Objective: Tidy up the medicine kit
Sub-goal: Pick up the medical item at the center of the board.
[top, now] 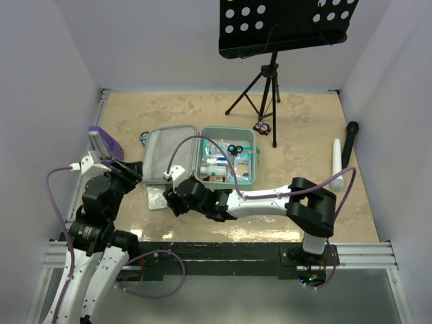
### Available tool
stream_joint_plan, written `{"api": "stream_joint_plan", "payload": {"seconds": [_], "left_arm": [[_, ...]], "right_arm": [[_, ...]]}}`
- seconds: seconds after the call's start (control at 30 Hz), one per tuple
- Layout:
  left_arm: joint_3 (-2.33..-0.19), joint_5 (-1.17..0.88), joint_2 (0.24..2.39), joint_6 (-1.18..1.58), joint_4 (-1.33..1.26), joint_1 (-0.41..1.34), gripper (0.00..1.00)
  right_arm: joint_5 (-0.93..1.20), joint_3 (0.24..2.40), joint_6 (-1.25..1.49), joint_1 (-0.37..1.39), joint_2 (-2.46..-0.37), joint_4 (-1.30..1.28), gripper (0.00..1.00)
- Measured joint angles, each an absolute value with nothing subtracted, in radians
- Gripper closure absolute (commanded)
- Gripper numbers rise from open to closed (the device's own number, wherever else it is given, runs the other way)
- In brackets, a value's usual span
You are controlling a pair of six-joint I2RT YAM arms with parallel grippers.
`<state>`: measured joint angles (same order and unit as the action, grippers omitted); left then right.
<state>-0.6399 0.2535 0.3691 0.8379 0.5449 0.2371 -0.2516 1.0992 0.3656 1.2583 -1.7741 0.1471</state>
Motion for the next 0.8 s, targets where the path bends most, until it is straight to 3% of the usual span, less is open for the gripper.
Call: {"api": "stream_joint_plan", "payload": {"seconds": [0.23, 0.53, 0.8], "left_arm": [[-0.682, 0.273, 0.308, 0.854, 0.643, 0.237, 0.4], [-0.69, 0.32, 0.231, 0.88, 0.74, 0.237, 0.4], [-0.69, 0.332, 0.222, 0.88, 0.766, 0.237, 0.39]], "right_arm": [[-0.29, 1.239, 0.339, 1.301, -1.93, 0.183, 0.37], [-0.405, 1.418, 0.334, 1.319, -2.135, 0.156, 0.36], [-0.482, 1.543, 0.355, 1.323, -2.252, 0.071, 0.45]]}}
